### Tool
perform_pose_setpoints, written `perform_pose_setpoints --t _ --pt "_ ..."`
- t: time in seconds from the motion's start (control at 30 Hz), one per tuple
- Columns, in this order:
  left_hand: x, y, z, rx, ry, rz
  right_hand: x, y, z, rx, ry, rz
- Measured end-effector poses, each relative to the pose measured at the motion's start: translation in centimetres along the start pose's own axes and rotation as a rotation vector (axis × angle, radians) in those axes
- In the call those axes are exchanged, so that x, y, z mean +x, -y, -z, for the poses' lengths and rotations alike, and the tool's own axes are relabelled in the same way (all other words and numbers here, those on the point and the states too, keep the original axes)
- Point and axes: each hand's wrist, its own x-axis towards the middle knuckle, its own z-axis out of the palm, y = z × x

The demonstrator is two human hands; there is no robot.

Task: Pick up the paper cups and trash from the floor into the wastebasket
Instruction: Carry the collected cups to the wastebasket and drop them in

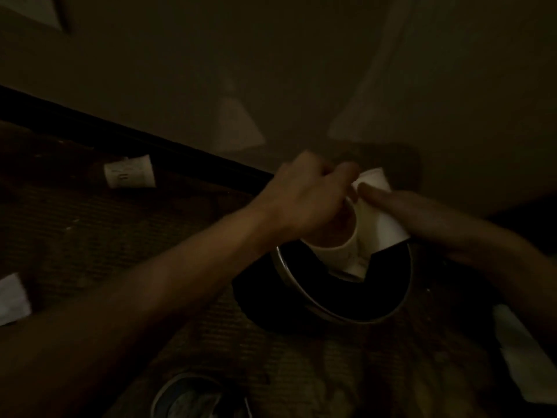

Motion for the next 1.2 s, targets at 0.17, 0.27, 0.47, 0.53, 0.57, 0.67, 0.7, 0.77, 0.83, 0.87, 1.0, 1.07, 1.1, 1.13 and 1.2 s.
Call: perform_pose_setpoints --t 0.17,0.27,0.47,0.53,0.57,0.67,0.7,0.77,0.83,0.87,1.0,1.07,1.1,1.13,1.2 --pt "-0.4 2.9 -0.2 0.065 0.153 0.118 -0.6 -0.1 -1.8 -0.307 -0.014 -0.123" --pt "-0.7 2.8 1.4 0.078 0.115 0.111 -0.5 0.9 -1.9 -0.501 -0.107 -0.083" --pt "-3.0 3.1 8.9 0.563 -0.188 -0.067 0.7 5.6 -6.5 -0.495 -0.322 0.497" --pt "-4.8 4.4 12.0 0.66 -0.305 -0.002 1.7 7.5 -9.4 -0.495 -0.238 0.543" --pt "-5.8 5.5 13.1 0.694 -0.348 0.044 2.4 8.4 -10.9 -0.509 -0.181 0.544" --pt "-8.3 9.9 15.6 0.776 -0.451 0.177 5.7 11.0 -15.1 -0.576 -0.012 0.537" --pt "-8.8 11.5 16.2 0.795 -0.456 0.237 7.3 12.0 -16.5 -0.61 0.037 0.535" --pt "-9.1 14.3 17.3 0.761 -0.433 0.379 10.7 13.7 -19.4 -0.677 0.127 0.511" --pt "-8.7 16.4 18.6 0.672 -0.416 0.471 14.3 15.2 -22.0 -0.683 0.178 0.453" --pt "-8.2 17.2 19.1 0.653 -0.419 0.487 16.1 15.7 -23.1 -0.65 0.185 0.415" --pt "-5.6 20.5 20.8 0.574 -0.382 0.541 21.9 15.6 -26.0 -0.454 0.121 0.268" --pt "-4.5 21.9 21.2 0.502 -0.388 0.547 23.9 14.6 -26.8 -0.307 0.069 0.183" --pt "-3.9 22.5 21.4 0.451 -0.405 0.538 24.7 14.2 -27.1 -0.232 0.051 0.135" --pt "-3.3 22.9 21.6 0.403 -0.419 0.527 25.3 13.7 -27.4 -0.161 0.044 0.093" --pt "-2.5 23.4 21.8 0.334 -0.444 0.515 26.0 13.2 -27.9 -0.04 0.046 0.056"
